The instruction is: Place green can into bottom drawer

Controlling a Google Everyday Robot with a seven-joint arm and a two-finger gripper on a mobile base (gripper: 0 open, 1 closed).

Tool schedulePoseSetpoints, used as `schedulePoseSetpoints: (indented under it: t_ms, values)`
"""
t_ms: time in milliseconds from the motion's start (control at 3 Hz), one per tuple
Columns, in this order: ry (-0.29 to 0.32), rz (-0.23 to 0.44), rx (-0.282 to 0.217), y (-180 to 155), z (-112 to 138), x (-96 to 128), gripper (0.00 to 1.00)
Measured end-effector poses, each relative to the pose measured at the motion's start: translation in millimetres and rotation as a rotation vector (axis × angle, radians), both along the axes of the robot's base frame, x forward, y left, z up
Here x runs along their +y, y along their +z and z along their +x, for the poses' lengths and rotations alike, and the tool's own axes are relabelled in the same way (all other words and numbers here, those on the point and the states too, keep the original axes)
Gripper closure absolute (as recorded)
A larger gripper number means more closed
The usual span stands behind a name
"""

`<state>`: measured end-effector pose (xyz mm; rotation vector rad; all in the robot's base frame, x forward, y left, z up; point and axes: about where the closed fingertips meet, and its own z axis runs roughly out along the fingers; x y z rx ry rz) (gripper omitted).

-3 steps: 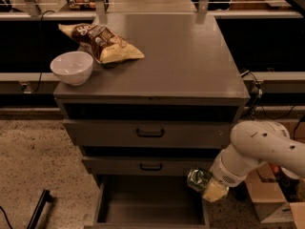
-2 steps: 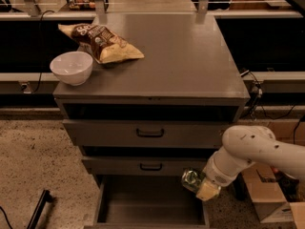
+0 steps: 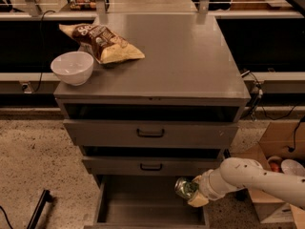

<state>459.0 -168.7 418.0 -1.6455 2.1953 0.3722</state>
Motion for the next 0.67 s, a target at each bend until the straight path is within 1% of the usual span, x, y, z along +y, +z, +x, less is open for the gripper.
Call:
schedulePoseSetpoints:
  t_ms: [333,667]
  values:
    - [0.012,0.006,0.010,-3.4,-0.6,3.1,1.00]
    - [0.053,0.122,-0.043,-39.8,11.2,19.1,1.00]
